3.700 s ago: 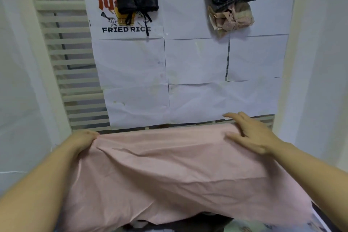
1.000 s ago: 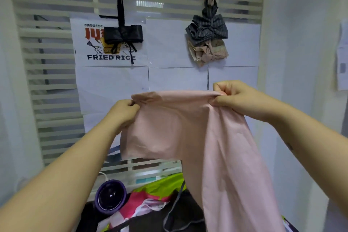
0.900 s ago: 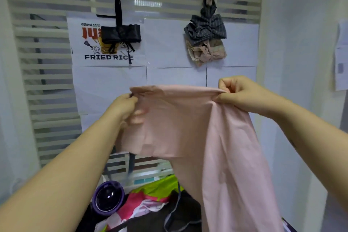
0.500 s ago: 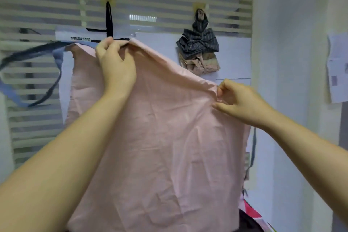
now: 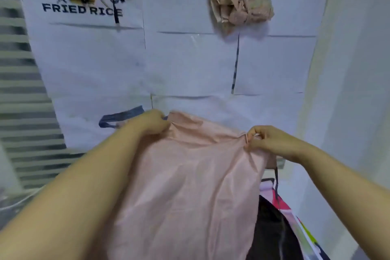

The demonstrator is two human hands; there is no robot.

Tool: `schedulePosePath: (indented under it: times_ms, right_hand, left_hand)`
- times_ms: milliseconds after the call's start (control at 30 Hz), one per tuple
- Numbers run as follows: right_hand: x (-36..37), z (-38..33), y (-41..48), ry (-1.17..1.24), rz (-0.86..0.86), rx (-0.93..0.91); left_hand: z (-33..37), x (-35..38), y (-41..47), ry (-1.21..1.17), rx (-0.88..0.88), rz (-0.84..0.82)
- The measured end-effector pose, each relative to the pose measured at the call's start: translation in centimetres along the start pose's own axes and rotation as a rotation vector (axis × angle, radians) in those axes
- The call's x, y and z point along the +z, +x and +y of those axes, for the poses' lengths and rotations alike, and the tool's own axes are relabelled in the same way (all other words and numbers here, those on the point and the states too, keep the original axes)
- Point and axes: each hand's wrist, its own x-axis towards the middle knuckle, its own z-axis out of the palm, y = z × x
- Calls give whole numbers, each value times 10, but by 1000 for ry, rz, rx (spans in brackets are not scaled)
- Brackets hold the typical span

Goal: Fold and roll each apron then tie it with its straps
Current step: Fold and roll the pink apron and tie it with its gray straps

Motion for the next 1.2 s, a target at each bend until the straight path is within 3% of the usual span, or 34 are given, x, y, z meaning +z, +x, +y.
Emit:
schedulePosePath:
  times_ms: [33, 133, 200, 333, 600, 733, 833, 933, 1000, 1100, 1200]
  right_hand:
    - [17, 24, 4, -12, -39, 56]
    - [46, 70, 11, -35, -86, 180]
    - [64, 92, 15, -42, -113, 241]
    - [100, 124, 21, -88, -122, 295]
    - [135, 141, 22, -11, 65, 337]
    - [141, 154, 7, 223, 190, 465]
    - [145, 171, -10, 435, 151, 527]
    - [152, 185, -25, 620, 175, 594]
    - [155, 189, -30, 606, 210, 624]
    - [144, 171, -36, 513, 270, 592]
    - [115, 135, -33, 400, 343, 462]
  left_hand:
    - [-15, 36, 0, -23, 10, -97]
    - [-42, 104, -11, -234, 77, -132]
    - [-63, 138, -24, -293, 13, -124]
    - [-125, 182, -59, -300, -190, -355]
    - [-185, 244, -138, -267, -492, -503]
    - [-170, 261, -143, -431, -502, -445]
    - [-167, 268, -139, -540, -626, -448]
    - [-176, 272, -143, -454, -682, -524]
    - [-176, 265, -146, -455, -685, -484]
    - [-172, 234, -151, -698, -704, -315]
    - [-180, 187, -143, -828, -584, -165]
